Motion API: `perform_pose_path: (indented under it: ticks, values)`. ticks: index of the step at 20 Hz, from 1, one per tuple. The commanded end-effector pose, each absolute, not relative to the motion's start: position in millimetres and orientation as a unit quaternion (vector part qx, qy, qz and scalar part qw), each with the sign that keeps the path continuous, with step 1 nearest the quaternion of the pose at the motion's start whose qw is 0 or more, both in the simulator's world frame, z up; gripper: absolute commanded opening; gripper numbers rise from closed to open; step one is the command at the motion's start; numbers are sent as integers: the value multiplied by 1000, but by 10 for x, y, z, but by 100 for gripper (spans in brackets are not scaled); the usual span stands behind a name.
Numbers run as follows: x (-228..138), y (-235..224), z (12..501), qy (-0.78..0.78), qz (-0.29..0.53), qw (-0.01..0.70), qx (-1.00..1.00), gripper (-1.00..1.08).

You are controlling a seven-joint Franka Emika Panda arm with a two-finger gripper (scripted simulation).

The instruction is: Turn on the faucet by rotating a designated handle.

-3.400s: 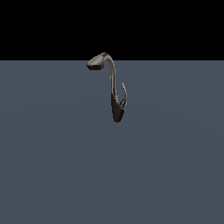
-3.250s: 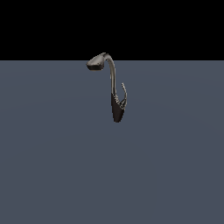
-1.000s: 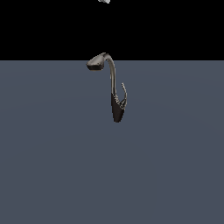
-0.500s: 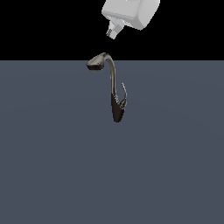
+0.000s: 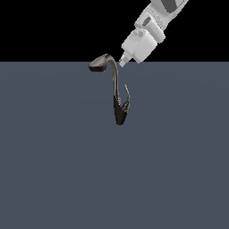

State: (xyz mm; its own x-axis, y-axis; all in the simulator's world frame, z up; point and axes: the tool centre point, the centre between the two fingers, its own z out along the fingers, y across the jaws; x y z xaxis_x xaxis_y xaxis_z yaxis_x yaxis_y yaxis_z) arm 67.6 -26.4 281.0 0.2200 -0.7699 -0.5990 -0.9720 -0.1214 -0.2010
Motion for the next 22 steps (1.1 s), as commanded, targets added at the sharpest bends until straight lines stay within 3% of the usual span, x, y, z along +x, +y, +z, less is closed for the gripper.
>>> perform_pose_path:
  ticks: [1,12,22]
  values:
    - [803,-349,2592,631,190,291,-694,-100]
    - [1090,-616,1910,715,226,303,-588,-100]
    - [1129,-666,1781,729,232,304,-568,-100]
